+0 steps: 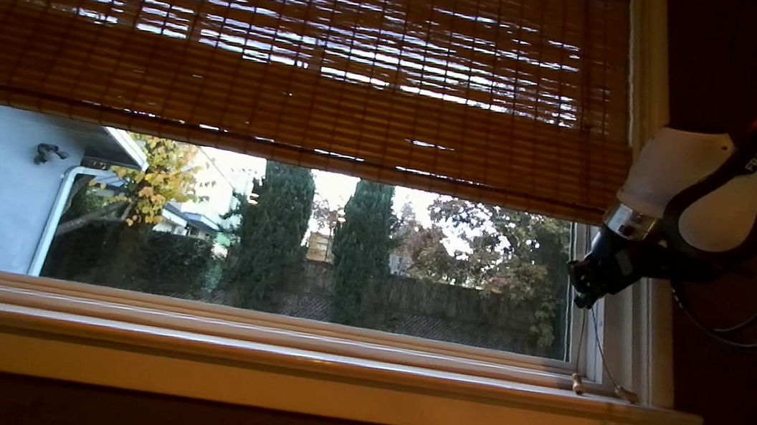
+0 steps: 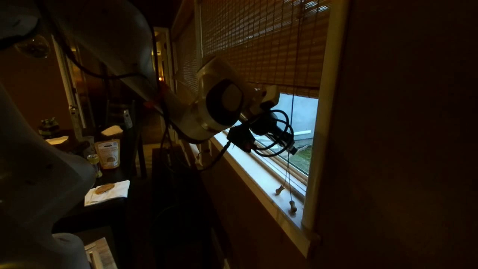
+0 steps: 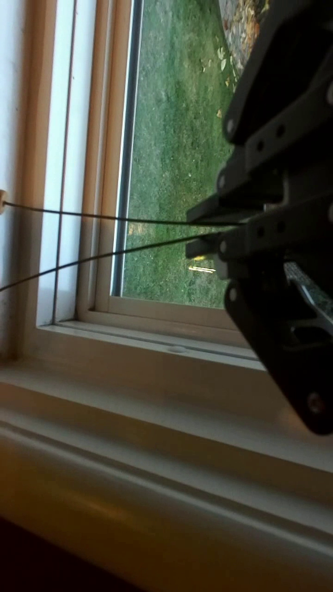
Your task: Close the blinds of the window
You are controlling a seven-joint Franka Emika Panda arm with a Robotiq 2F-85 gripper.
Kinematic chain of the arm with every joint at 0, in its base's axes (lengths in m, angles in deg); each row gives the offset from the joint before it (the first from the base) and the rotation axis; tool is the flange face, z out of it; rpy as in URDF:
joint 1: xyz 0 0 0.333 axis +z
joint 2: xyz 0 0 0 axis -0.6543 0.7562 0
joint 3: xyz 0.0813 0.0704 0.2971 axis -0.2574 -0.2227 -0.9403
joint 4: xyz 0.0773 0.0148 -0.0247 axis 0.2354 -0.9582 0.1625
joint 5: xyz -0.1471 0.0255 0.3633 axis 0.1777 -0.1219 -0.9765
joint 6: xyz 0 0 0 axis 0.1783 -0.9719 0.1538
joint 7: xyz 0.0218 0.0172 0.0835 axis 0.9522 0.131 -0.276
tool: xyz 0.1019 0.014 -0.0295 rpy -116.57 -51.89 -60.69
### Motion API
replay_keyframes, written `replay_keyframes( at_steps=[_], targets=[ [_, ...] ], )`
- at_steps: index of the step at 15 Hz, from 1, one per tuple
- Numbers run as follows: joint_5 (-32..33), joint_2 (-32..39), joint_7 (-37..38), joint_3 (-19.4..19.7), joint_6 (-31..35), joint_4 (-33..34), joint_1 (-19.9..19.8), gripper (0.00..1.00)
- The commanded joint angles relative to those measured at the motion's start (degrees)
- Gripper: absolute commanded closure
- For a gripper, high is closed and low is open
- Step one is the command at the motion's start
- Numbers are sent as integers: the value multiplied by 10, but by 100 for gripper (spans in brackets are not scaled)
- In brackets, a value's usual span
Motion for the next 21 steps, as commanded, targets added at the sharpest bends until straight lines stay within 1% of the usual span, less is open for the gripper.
replay_keyframes(
  at_steps=[1, 3, 5, 6, 8, 9, 10, 13, 15, 16, 17, 18, 20, 21],
  targets=[
    [18, 13, 28, -30, 18, 11, -34, 100],
    [19, 13, 29, -45, 24, 11, -48, 99],
    [11, 16, 25, -54, 23, 10, -52, 99],
    [-2, 22, 17, -51, 13, 10, -40, 99],
    [-37, 37, -1, -33, 1, 8, 5, 99],
    [-61, 45, -15, -20, -2, 7, 39, 99],
    [-85, 55, -33, -4, 9, 6, 77, 99],
    [-167, 73, -93, 49, 37, 10, 204, 99],
    [-216, 73, -126, 90, 64, 14, 293, 99],
    [-258, 71, -157, 104, 74, 16, 336, 99],
    [-280, 70, -170, 114, 84, 19, 372, 99],
    [-285, 68, -175, 146, 86, 22, 425, 99],
    [-297, 57, -193, 196, 99, 26, 513, 99],
    [-286, 48, -195, 206, 115, 27, 524, 99]
  ],
)
